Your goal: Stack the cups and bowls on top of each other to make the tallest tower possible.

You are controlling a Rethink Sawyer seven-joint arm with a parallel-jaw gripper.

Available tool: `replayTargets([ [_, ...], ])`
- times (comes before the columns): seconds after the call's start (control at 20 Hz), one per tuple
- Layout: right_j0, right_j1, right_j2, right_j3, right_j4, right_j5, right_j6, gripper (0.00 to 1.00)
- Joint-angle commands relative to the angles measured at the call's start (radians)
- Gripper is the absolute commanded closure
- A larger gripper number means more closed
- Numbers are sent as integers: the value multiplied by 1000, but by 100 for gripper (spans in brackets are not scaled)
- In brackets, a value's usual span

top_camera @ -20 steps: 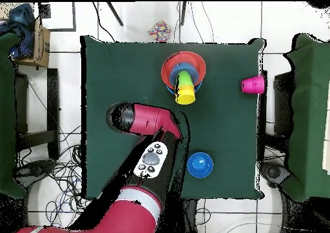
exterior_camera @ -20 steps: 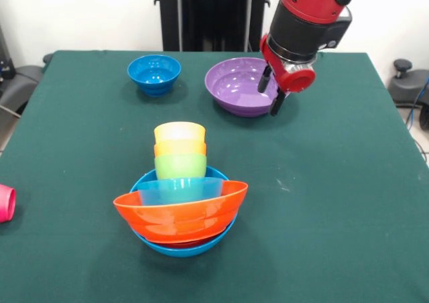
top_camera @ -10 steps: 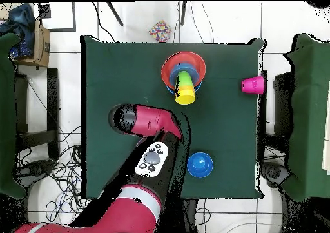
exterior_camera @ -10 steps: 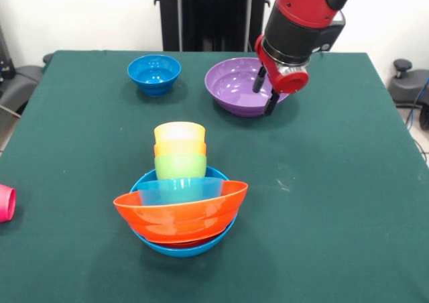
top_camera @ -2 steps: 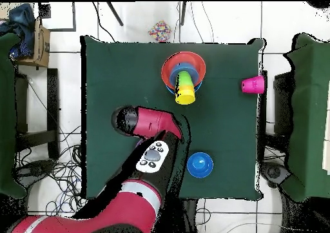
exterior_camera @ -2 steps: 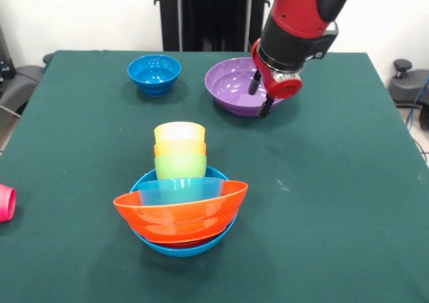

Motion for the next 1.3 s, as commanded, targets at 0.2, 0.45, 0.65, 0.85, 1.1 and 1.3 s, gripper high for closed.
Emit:
replayTargets([
  [0.2,27,30,30,11,-16,65,91,0],
  [0.45,39,46,22,5,-9,66,101,0],
  [0.65,51,64,17,-5,3,61,113,0],
  [0.85,54,113,14,-37,11,41,122,0],
  [1.1,61,132,8,-46,12,56,117,0],
  [1.3,64,170,11,-51,21,26,131,0],
])
